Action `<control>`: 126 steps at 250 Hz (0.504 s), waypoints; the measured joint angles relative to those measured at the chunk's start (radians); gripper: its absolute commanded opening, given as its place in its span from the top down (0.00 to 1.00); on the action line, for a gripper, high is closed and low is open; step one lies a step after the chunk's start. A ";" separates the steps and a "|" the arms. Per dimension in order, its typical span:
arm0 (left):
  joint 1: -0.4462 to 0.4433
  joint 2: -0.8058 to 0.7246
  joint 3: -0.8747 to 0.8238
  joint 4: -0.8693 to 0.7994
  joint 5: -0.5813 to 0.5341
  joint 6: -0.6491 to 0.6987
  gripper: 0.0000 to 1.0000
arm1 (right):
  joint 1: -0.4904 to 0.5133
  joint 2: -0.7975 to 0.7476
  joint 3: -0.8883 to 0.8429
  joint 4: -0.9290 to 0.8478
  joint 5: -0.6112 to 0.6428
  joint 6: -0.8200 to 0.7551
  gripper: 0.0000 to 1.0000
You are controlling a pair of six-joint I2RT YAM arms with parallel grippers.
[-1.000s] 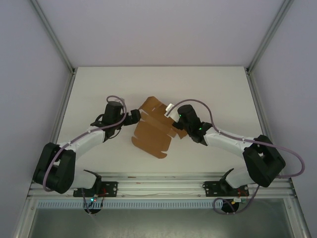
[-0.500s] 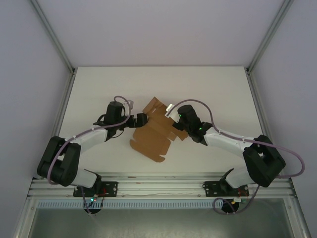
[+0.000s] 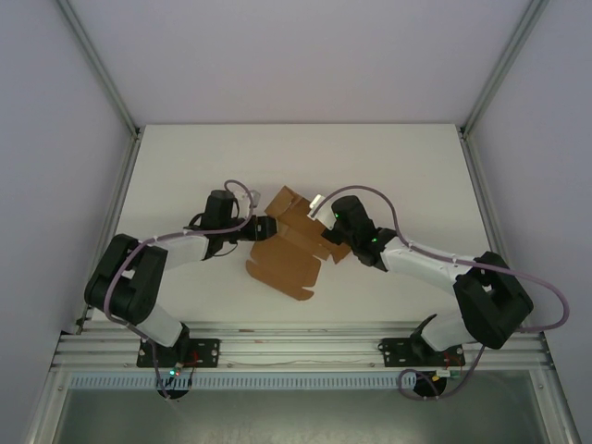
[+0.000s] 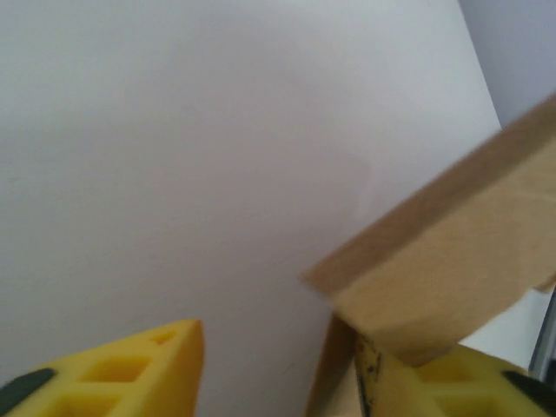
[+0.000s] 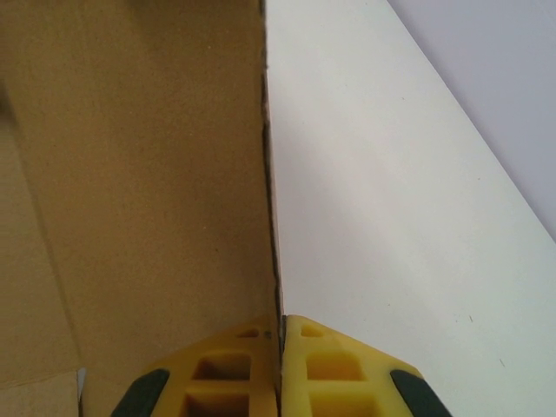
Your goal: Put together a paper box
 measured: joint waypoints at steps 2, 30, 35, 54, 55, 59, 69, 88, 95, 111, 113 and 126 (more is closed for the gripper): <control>0.000 0.002 0.000 0.002 0.002 -0.005 0.70 | 0.000 0.000 0.000 0.000 -0.001 0.000 0.94; 0.000 0.013 0.001 0.018 0.020 -0.007 0.77 | 0.000 0.003 0.001 0.000 -0.004 0.000 0.94; 0.000 0.014 0.001 0.020 0.021 -0.005 0.76 | 0.000 0.003 0.001 0.000 -0.005 0.000 0.94; 0.000 0.016 0.002 0.025 0.023 -0.006 0.79 | 0.000 0.003 0.003 -0.005 -0.005 -0.003 0.94; 0.000 0.016 0.002 0.025 0.023 -0.006 0.79 | 0.000 0.003 0.003 -0.005 -0.005 -0.004 0.94; 0.000 0.016 0.002 0.026 0.023 -0.005 0.79 | 0.000 0.003 0.004 -0.007 -0.005 -0.004 0.94; 0.000 0.016 0.003 0.027 0.023 -0.006 0.79 | 0.000 0.003 0.007 -0.012 -0.005 -0.004 0.94; -0.003 0.016 0.005 0.029 0.023 -0.005 0.68 | 0.000 0.003 0.013 -0.024 -0.004 -0.011 0.94; -0.005 0.016 0.006 0.029 0.022 -0.004 0.60 | 0.000 0.003 0.016 -0.028 -0.001 -0.015 0.94; -0.005 0.015 0.005 0.023 0.018 -0.003 0.44 | 0.000 0.003 0.019 -0.034 0.010 -0.027 0.94; -0.005 0.014 0.005 0.023 0.016 0.005 0.41 | 0.000 0.003 0.019 -0.034 0.013 -0.031 0.94; -0.005 0.008 0.005 0.009 0.008 0.003 0.25 | 0.000 0.003 0.021 -0.035 0.027 -0.047 0.94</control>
